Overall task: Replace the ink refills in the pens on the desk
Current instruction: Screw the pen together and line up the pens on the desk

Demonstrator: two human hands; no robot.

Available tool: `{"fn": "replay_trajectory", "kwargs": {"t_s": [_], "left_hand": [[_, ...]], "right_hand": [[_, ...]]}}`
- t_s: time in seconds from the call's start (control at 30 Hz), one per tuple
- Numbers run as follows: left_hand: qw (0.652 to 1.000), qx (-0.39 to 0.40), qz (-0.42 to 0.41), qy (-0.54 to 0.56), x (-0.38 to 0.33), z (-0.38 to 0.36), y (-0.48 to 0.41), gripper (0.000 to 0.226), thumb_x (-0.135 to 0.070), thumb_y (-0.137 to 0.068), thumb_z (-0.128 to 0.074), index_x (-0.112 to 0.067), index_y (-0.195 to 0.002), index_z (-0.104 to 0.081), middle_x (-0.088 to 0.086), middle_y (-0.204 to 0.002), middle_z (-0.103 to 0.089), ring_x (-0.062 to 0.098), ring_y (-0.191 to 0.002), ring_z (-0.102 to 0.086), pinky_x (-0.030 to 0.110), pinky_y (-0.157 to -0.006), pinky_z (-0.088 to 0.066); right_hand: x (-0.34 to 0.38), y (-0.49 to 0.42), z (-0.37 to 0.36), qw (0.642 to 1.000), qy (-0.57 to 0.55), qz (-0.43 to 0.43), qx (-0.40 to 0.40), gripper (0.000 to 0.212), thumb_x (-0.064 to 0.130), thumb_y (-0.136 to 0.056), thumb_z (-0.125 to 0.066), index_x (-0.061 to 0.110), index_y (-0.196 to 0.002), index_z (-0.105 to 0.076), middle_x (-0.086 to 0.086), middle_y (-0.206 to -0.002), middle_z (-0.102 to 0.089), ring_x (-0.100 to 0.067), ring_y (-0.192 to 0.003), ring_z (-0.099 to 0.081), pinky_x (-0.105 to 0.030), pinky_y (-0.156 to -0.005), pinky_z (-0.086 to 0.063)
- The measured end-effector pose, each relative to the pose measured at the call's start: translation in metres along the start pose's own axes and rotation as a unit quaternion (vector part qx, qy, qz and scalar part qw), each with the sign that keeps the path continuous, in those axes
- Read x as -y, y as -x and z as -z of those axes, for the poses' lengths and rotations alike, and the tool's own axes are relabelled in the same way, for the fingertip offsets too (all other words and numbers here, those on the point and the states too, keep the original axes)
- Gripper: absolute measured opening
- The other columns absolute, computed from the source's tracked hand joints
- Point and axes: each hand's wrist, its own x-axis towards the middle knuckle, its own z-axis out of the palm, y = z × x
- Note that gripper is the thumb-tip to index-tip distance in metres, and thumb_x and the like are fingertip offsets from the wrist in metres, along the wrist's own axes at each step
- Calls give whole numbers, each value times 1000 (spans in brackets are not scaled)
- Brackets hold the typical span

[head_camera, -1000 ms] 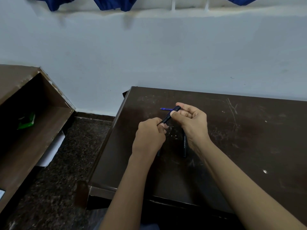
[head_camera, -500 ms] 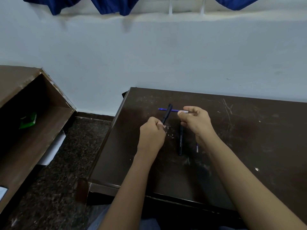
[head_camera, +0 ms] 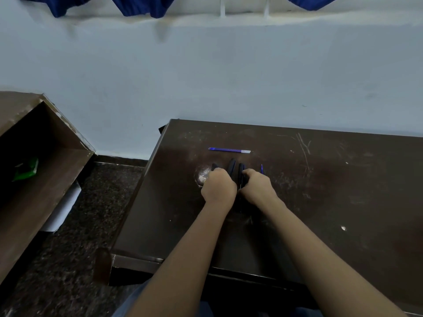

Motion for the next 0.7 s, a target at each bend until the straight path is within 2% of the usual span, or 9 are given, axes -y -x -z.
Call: {"fn": "replay_trajectory", "kwargs": {"t_s": [0.17,0.33,0.53,0.7], "left_hand": [[1000,5,-14,-14,4,-18,-6,35,-15,-98,-39,-1,-130,-46,18,-128,-54,34,-117,-54,40,-88,-45],[998,-8,-57,-7,7,-29,-9,28,-14,-99,-36,-3,-123,-45,19,-121,-57,35,-111,-57,42,-81,-45],[994,-15,-106,5,10,-32,-11,21,-12,-97,-37,-7,-115,-47,17,-110,-61,34,-100,-60,39,-70,-39],[993,-10,-120,20,14,-35,-12,21,-19,-96,-43,-10,-115,-46,14,-108,-63,32,-100,-60,38,-71,-41]], "right_hand": [[-2,-1,-6,1000,14,16,1,63,5,-88,-57,16,-146,-34,-13,-134,-53,-27,-115,-58,-30,-83,-48],[-5,-2,-9,999,14,30,-12,56,5,-90,-55,13,-143,-38,-16,-127,-57,-30,-110,-60,-38,-89,-52],[-5,-2,-8,999,9,36,-16,48,9,-91,-54,12,-137,-43,-16,-122,-58,-29,-106,-60,-34,-84,-50],[-6,-3,-8,999,8,35,-14,48,9,-92,-54,14,-138,-42,-15,-123,-57,-27,-103,-60,-29,-76,-47]]}}
